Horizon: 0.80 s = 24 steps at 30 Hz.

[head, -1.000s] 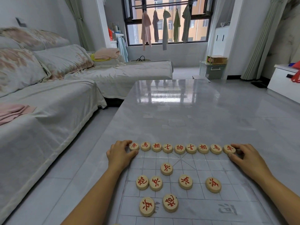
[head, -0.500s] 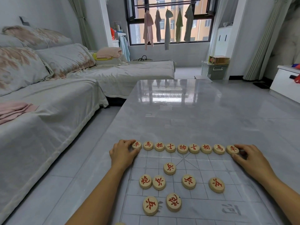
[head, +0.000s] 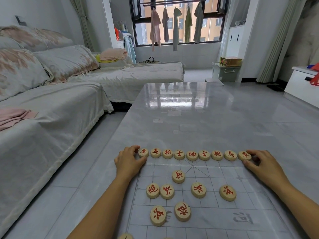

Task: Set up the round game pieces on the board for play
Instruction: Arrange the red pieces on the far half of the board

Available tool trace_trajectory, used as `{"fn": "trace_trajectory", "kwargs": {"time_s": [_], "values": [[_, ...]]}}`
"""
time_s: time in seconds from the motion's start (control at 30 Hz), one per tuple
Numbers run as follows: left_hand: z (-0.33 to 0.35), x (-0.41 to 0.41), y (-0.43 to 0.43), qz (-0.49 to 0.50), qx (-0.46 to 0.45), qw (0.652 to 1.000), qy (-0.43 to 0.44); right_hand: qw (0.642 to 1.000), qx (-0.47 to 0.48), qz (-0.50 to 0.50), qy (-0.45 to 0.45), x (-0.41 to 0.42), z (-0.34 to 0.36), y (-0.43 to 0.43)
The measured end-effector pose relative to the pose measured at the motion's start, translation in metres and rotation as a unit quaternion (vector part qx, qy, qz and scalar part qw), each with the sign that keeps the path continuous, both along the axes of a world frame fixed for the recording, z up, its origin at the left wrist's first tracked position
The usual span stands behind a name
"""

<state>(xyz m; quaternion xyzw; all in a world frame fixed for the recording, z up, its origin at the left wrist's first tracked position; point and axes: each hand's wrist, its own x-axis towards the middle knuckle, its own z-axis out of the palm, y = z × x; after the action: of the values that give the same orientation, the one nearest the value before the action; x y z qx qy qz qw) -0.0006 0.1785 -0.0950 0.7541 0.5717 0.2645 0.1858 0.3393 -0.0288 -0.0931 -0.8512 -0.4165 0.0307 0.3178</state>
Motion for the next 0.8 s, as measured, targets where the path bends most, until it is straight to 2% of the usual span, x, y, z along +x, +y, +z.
{"fn": "trace_trajectory", "kwargs": {"time_s": [0.17,0.3,0.43,0.47,0.53,0.57,0.63,0.73,0.8], "values": [[0.001,-0.001,-0.002,-0.001,-0.005,1.000,-0.010,1.000,0.006,0.001,0.012,0.001,-0.001,0.000],[0.003,-0.003,-0.005,-0.002,-0.015,0.998,-0.062,0.999,0.024,-0.005,0.037,0.001,-0.001,0.000],[0.010,-0.009,-0.008,-0.014,-0.068,0.989,-0.130,0.996,0.055,-0.016,0.070,0.000,0.000,0.000],[0.013,-0.011,-0.009,-0.014,-0.073,0.990,-0.121,0.995,0.062,-0.017,0.074,0.000,0.000,0.001],[0.019,-0.014,-0.014,-0.022,-0.054,0.997,-0.046,0.994,0.074,-0.017,0.080,0.001,-0.001,0.000],[0.023,-0.017,-0.019,-0.036,-0.046,0.998,-0.033,0.993,0.078,-0.016,0.084,0.001,-0.001,0.000],[0.025,-0.025,-0.035,-0.077,-0.055,0.993,-0.071,0.992,0.088,-0.014,0.094,0.002,-0.001,-0.001],[0.026,-0.044,-0.065,-0.156,-0.121,0.973,-0.121,0.988,0.105,-0.020,0.108,0.003,0.000,-0.001],[0.024,-0.054,-0.080,-0.207,-0.151,0.961,-0.103,0.988,0.109,-0.020,0.112,0.004,0.000,-0.001]]}}
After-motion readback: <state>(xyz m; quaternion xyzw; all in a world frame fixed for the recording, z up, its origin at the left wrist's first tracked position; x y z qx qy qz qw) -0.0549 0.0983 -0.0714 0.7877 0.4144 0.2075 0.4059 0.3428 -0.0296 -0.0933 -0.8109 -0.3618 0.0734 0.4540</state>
